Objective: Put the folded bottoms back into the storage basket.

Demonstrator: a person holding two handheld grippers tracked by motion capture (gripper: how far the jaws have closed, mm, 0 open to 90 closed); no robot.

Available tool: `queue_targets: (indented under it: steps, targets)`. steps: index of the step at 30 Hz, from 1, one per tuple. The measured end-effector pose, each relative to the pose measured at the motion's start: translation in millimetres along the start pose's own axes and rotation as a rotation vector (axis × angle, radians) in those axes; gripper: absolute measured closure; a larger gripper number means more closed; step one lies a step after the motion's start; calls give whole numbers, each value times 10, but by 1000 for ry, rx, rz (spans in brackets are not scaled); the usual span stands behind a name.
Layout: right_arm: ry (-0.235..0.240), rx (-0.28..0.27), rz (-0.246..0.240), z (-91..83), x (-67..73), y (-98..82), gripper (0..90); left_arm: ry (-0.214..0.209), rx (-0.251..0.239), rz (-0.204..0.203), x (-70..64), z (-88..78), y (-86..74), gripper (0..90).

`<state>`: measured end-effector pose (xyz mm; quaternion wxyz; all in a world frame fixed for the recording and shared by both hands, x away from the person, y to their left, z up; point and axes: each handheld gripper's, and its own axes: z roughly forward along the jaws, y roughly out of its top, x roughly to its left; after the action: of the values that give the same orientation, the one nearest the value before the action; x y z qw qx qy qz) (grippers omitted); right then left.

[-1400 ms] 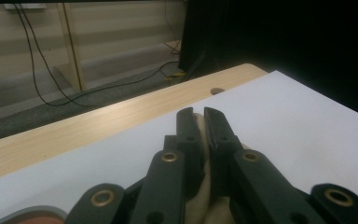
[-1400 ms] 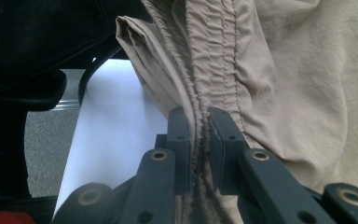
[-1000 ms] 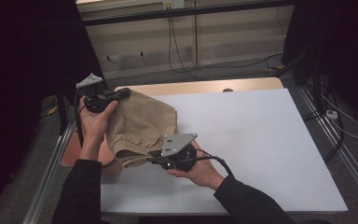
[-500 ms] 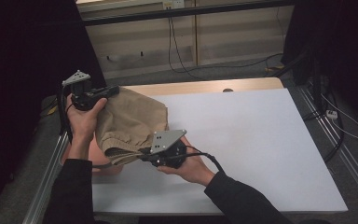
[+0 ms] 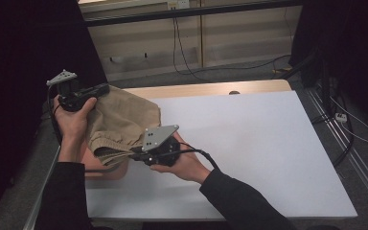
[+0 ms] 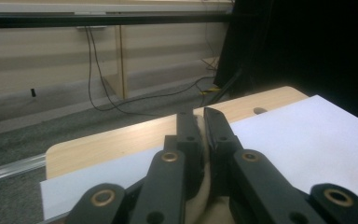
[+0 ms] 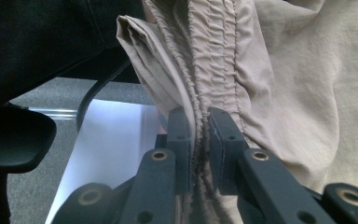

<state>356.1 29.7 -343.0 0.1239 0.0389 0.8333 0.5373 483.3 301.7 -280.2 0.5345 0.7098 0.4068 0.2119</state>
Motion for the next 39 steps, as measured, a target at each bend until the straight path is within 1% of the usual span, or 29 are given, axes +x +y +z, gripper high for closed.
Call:
queue_targets:
  steps: [2,3,6,8,9,10,14,16,17,18,21,23,24,26,27,28,29,30,31,32,33,35,36,37,38,39]
  targets:
    - [2,1,-4,20,-3,16,800,9,-1,-4,38,-30,5,864]
    - [5,2,-5,63,-9,43,800,18,1,-6,75,-57,4,864]
    - [10,2,-3,106,-18,67,800,29,0,-9,110,-84,2,864]
    - [15,3,-10,169,-22,112,800,43,9,-10,169,-125,-7,865]
    - [15,3,-10,169,-22,112,800,43,9,-10,169,-125,-7,864]
    - [22,7,-14,209,-24,134,800,51,10,-14,210,-156,-13,864]
    - [28,6,-14,279,-52,177,800,62,10,-19,282,-203,-15,865]
    - [31,3,-13,311,-69,208,800,71,4,-32,345,-240,-18,864]
    - [31,3,-13,311,-69,208,800,71,4,-32,345,-240,-18,864]
    - [35,4,-15,345,-74,245,800,71,-2,-35,381,-265,-22,864]
    - [37,6,-19,384,-78,277,800,78,0,-36,416,-280,-26,864]
    - [39,11,-21,450,-82,317,800,98,2,-45,476,-302,-37,865]
    - [39,11,-21,450,-82,317,800,98,2,-45,476,-302,-37,865]
    - [41,11,-23,489,-85,346,800,122,15,-38,510,-305,-51,865]
    - [43,10,-26,503,-82,362,800,125,16,-41,532,-311,-63,865]
    - [45,10,-36,523,-72,401,800,126,16,-46,554,-324,-74,865]
    - [46,11,-39,534,-70,418,801,131,8,-59,598,-345,-98,865]
    - [45,14,-42,548,-71,432,801,131,10,-65,623,-356,-109,865]
    - [45,14,-42,548,-71,432,801,131,10,-65,623,-356,-109,865]
    - [47,19,-41,584,-76,454,800,135,4,-81,676,-363,-142,865]
    - [47,19,-41,584,-76,454,800,135,4,-81,676,-363,-142,865]
    - [49,23,-42,624,-83,471,801,140,3,-94,726,-364,-191,865]
    - [52,31,-41,662,-81,481,801,144,6,-105,774,-360,-252,865]
    - [52,31,-41,662,-81,481,801,144,6,-105,774,-360,-252,865]
    - [60,33,-39,697,-76,478,801,144,10,-123,823,-352,-310,865]
    - [60,33,-39,697,-76,478,801,144,10,-123,823,-352,-310,865]
